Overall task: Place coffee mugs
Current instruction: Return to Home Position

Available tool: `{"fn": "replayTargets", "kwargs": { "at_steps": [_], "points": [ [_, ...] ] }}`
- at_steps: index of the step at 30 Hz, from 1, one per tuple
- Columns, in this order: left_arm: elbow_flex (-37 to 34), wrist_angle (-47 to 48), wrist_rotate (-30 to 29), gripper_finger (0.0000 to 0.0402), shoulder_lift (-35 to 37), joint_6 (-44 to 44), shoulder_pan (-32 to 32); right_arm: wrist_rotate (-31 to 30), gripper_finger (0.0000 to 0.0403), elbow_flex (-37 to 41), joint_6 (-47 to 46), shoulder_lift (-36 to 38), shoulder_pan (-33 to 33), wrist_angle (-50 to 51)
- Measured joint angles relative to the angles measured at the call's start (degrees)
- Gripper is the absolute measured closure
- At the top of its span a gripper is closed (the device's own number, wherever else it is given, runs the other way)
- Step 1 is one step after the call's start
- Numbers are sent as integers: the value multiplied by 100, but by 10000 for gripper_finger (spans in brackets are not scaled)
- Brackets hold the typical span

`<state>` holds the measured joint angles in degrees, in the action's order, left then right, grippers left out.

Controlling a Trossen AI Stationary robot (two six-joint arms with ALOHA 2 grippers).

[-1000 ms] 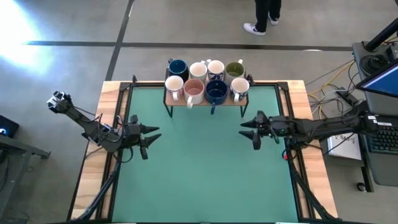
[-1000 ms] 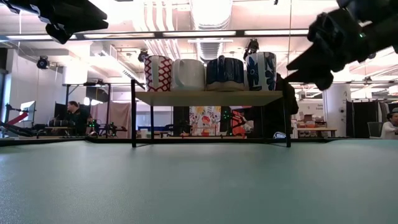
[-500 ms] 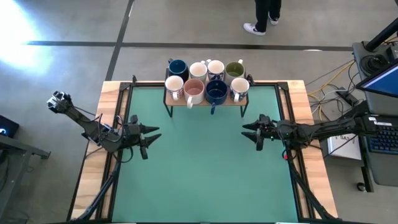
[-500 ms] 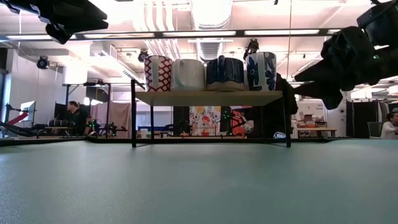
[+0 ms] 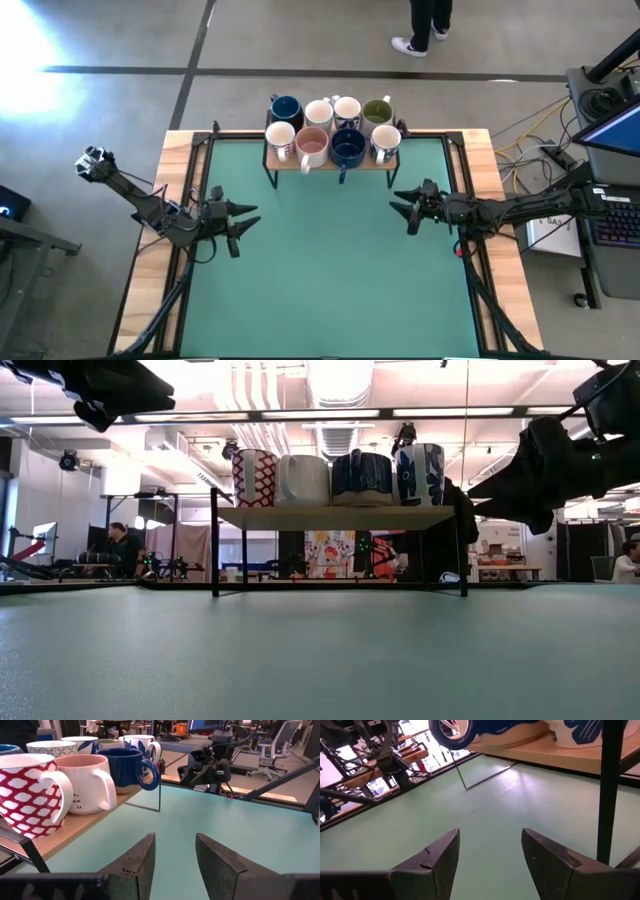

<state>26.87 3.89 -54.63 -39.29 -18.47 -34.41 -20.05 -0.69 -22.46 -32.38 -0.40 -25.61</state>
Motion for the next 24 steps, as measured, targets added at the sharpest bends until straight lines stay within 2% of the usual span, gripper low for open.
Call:
{"fn": "replayTargets", "kwargs": {
  "at_steps": [12,19,24],
  "points": [
    [0,10,13,278,-275,1,2,4,200,2,0,0,0,5],
    [-2,-14,13,278,547,0,133,4,200,4,0,0,0,5],
    [-52,-105,13,278,951,-1,598,4,200,4,0,0,0,7]
  ]
}}
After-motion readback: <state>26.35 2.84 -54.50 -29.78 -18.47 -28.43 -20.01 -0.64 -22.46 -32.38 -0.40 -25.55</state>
